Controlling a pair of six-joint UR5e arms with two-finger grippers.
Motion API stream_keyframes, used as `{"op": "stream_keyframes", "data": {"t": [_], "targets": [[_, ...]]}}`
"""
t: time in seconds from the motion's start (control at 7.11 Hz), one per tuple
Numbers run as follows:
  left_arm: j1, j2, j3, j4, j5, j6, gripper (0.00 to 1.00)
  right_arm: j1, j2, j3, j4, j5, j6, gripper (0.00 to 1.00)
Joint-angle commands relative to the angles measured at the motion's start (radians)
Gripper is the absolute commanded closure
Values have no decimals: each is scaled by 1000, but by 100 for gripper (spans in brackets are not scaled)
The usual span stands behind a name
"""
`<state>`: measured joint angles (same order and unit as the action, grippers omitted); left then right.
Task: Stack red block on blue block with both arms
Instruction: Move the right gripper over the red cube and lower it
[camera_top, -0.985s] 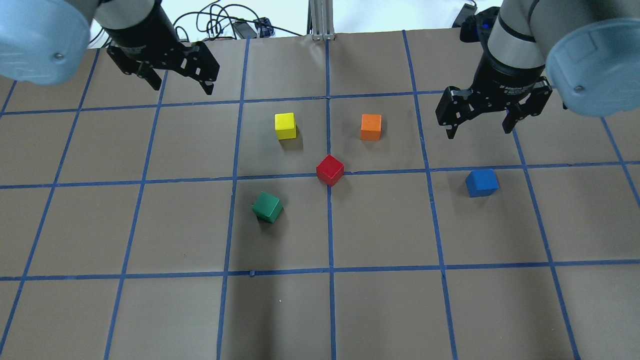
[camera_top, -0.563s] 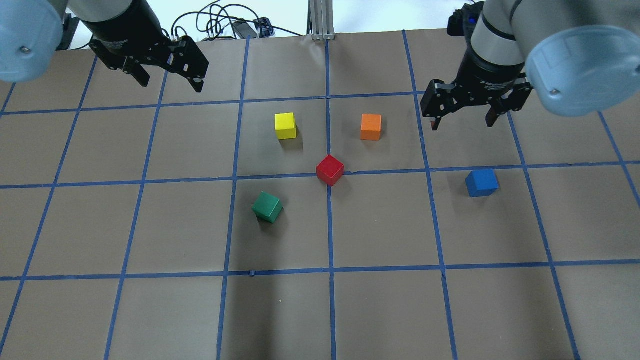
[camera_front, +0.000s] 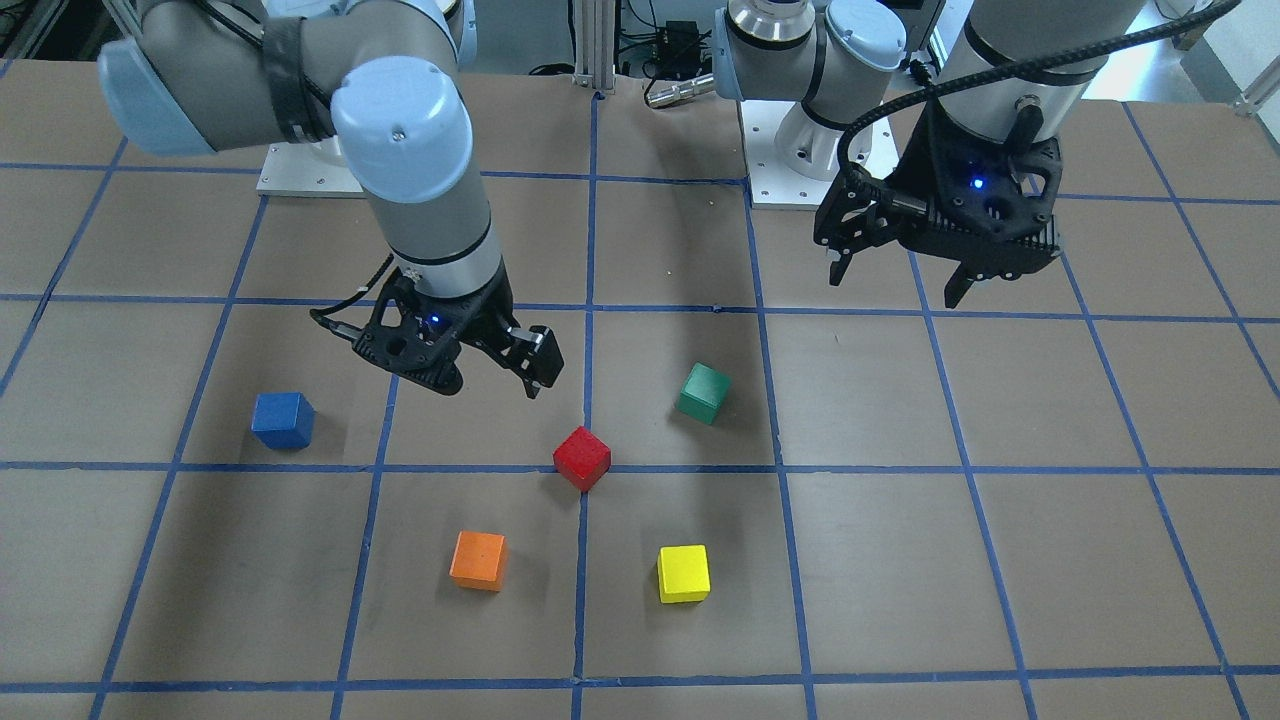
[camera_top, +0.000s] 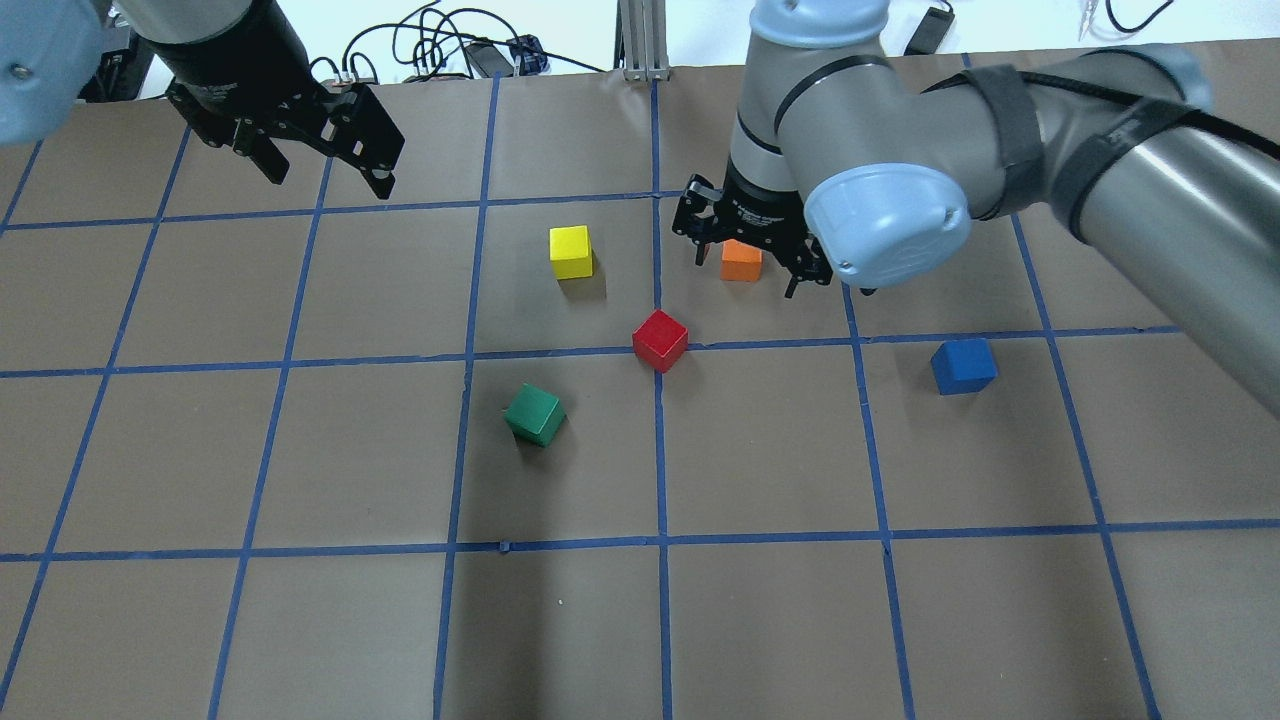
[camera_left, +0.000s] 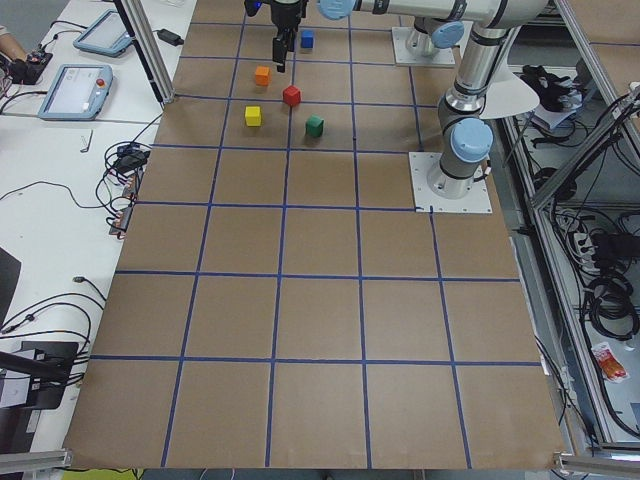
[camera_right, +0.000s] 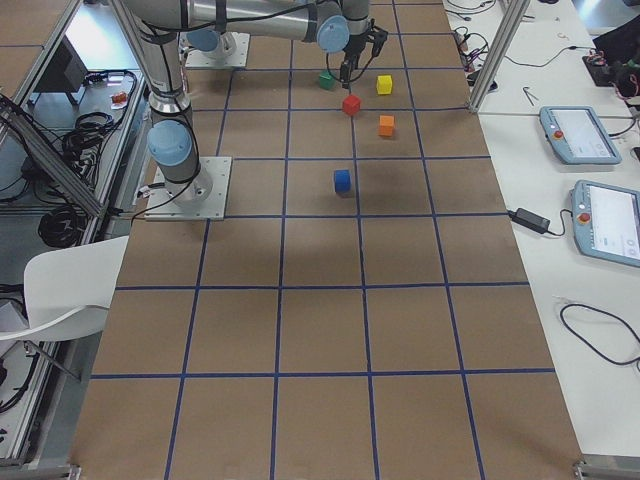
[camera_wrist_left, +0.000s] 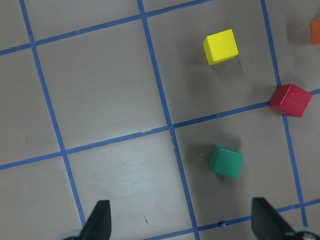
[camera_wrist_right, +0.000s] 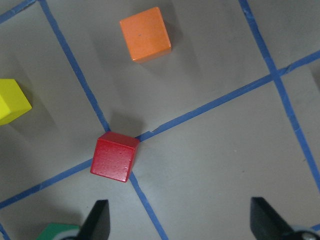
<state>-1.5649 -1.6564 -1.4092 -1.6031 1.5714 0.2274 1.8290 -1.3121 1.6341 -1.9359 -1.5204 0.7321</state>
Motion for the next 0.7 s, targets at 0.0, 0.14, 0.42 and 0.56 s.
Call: {"op": "stream_keyframes", "data": {"t": [0.0, 0.14, 0.42, 0.56], "targets": [[-1, -9, 22, -35, 5, -2, 0, 48, 89, 0, -108, 0, 145, 0], [-3, -9, 24, -38, 6, -2, 0, 64, 121, 1, -126, 0, 168, 0], [-3, -8, 26, -35, 7, -2, 0, 67, 175, 0, -146, 2, 168, 0], [-3, -9, 26, -32, 4, -2, 0, 69, 197, -2, -187, 40, 170, 0]]}}
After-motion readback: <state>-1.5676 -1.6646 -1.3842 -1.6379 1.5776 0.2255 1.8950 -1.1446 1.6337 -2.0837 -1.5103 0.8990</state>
